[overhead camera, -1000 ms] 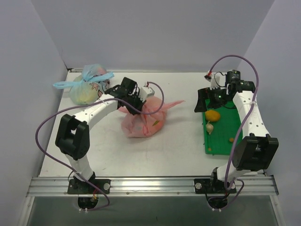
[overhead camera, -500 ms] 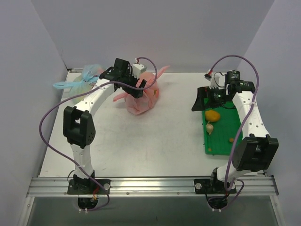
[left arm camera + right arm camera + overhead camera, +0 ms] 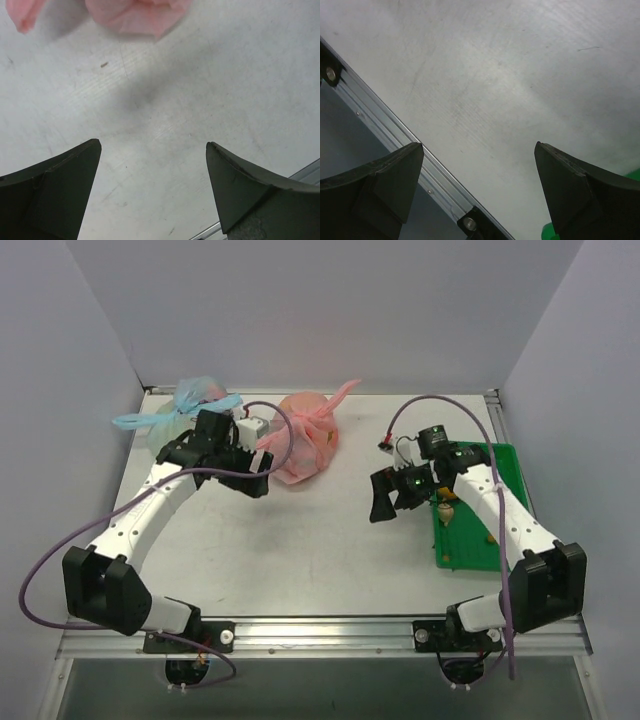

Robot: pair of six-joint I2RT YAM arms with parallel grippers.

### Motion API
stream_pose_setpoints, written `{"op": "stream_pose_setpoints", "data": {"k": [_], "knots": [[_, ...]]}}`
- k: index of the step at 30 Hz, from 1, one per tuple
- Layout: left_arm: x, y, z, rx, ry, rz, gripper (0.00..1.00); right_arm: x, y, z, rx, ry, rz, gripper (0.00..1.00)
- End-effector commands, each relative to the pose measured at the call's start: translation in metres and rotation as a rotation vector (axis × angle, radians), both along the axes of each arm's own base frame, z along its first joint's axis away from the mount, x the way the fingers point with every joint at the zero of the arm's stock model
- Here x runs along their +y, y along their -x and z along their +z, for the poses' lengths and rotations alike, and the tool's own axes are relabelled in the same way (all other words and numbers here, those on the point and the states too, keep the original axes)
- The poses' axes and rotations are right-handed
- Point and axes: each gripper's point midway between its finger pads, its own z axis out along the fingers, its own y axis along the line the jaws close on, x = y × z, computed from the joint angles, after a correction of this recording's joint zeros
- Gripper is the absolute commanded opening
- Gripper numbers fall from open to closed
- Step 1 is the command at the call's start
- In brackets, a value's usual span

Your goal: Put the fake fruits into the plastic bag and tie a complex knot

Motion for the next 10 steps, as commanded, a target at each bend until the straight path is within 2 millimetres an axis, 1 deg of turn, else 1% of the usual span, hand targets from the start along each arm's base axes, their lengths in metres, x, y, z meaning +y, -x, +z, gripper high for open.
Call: {"op": "stream_pose_setpoints", "data": {"k": [1, 2, 3, 4, 7, 10], "knots": [[0.016, 0.026, -0.033, 0.086, -0.055, 0.044, 0.97, 0.004, 0.014, -0.007, -0.066, 0.063, 0.04, 1.0], [0.019, 0.03, -0.037, 0.093, -0.061, 0.05, 0.97, 0.008, 0.019, -0.011, -0.071, 0.066, 0.059, 1.0], [0.022, 0.035, -0.038, 0.089, -0.064, 0.053, 0.97, 0.006, 0.024, -0.019, -0.059, 0.083, 0.066, 1.0], [0.024, 0.04, -0.044, 0.102, -0.074, 0.055, 0.97, 0.006, 0.027, -0.022, -0.057, 0.091, 0.073, 1.0], [0.029, 0.042, -0.042, 0.093, -0.079, 0.074, 0.97, 0.007, 0.03, -0.025, -0.06, 0.105, 0.091, 1.0], [0.029, 0.037, -0.032, 0.079, -0.03, 0.076, 0.97, 0.007, 0.028, -0.021, -0.074, 0.102, 0.088, 1.0]]}}
